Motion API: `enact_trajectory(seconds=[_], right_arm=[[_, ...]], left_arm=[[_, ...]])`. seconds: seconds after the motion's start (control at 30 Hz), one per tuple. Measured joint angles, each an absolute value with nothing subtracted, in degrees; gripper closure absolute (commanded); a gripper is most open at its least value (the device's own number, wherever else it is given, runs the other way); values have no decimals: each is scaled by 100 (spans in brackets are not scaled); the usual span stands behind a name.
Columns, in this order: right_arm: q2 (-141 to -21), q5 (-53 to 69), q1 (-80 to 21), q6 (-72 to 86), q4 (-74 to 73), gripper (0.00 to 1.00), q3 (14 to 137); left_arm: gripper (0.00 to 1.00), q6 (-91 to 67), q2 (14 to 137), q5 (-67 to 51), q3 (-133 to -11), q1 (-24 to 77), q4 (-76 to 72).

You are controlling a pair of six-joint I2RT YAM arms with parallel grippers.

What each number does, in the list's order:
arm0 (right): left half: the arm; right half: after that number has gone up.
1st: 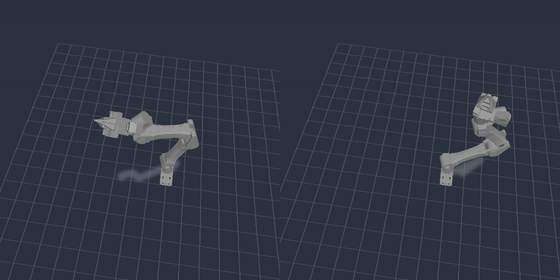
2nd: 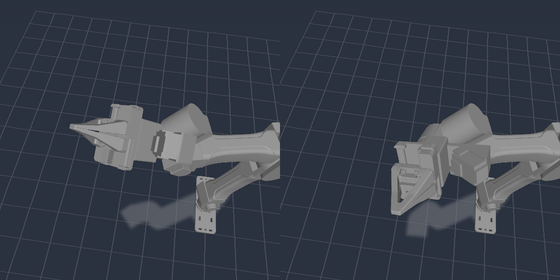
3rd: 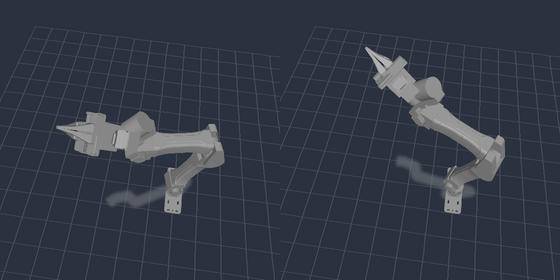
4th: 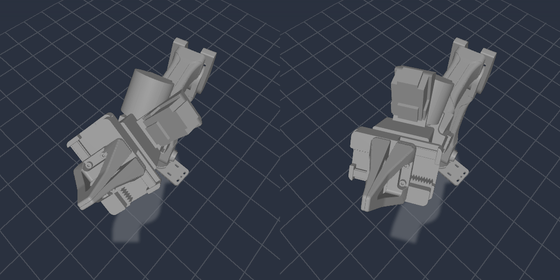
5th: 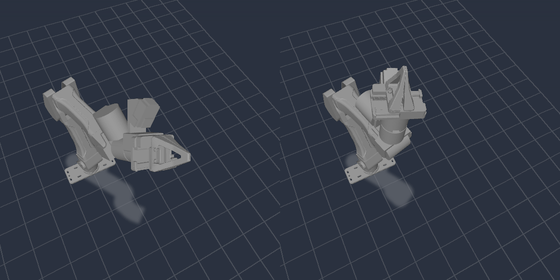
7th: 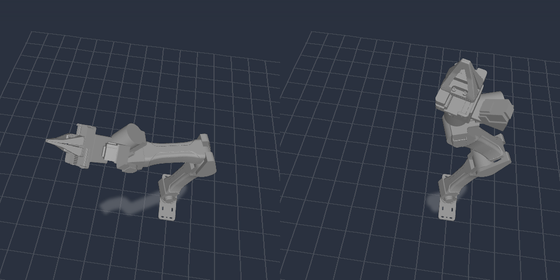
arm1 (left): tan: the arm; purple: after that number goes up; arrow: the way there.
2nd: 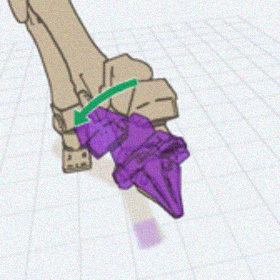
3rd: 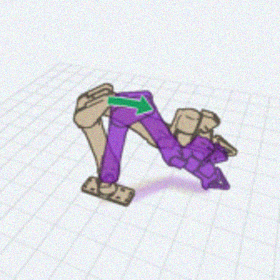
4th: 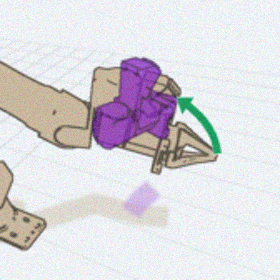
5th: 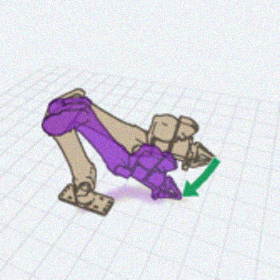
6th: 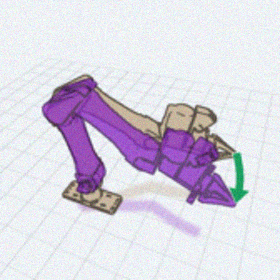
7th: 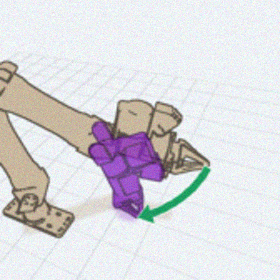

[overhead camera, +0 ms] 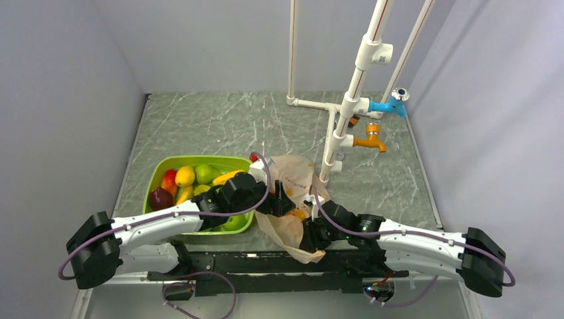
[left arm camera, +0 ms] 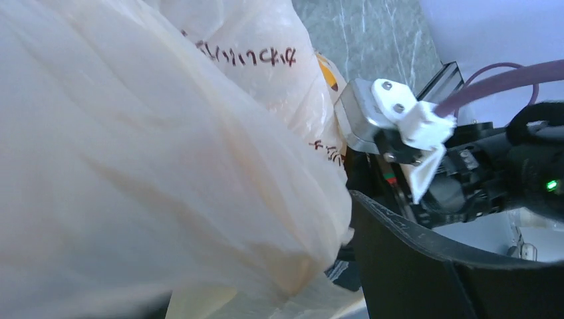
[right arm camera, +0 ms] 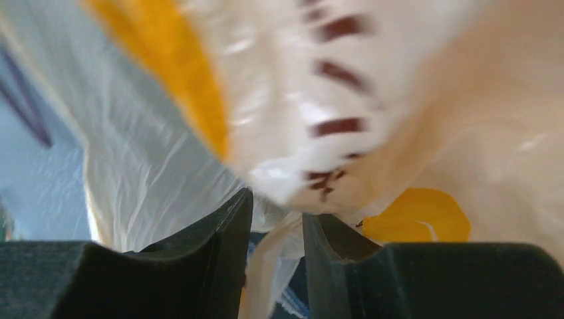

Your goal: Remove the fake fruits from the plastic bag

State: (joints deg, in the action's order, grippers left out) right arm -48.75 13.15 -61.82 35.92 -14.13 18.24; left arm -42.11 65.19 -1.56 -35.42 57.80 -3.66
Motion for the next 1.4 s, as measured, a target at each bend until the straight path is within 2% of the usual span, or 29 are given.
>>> enact_trajectory(seconds=[0.17, 0.27, 0.43, 0.53, 0.63, 0.7, 0.8, 0.93, 1.17, 1.2, 1.3, 1.4], right_arm=[[-5433, -51, -6193, 4663, -1890, 71, 1922], [-5673, -860, -6200, 5360, -2257, 72, 2163], [-5605, -1317, -6202, 5645, -2366, 64, 2174], [-5247, -1240, -6222, 5332, -2279, 55, 2143], [-4482, -1111, -6272, 4958, -2259, 36, 2141], [-3857, -1022, -6283, 4700, -2250, 25, 2147], [-3245, -913, -6283, 4359, -2259, 17, 2200], [-3116, -838, -6283, 3828, -2333, 18, 2646], [-4027, -239, -6285, 2971, -1879, 39, 3201], [-4178, -244, -6289, 2928, -1846, 39, 3214], [-4517, -628, -6307, 2906, -2003, 37, 3317], [-4604, -1229, -6307, 2917, -2226, 23, 3603]], left_arm=[[16, -4132, 6860, -370, -3734, 5332, -497], [17, -4095, 7317, -445, -3935, 4934, -591], [17, -3835, 8383, -659, -4807, 4217, -388], [15, -3671, 8742, -974, -5258, 4023, -301], [10, -3592, 8578, -1420, -5221, 4018, -395], [6, -3575, 8252, -1721, -4991, 4062, -523], [5, -3581, 7408, -2167, -4401, 4156, -703], [4, -3627, 6405, -2502, -3750, 4296, -819], [16, -3881, 5363, -2655, -3096, 4510, -812], [19, -3879, 5312, -2628, -3098, 4595, -790], [32, -3870, 5234, -2445, -3105, 4954, -670], [35, -3861, 5391, -2174, -3183, 5406, -504]])
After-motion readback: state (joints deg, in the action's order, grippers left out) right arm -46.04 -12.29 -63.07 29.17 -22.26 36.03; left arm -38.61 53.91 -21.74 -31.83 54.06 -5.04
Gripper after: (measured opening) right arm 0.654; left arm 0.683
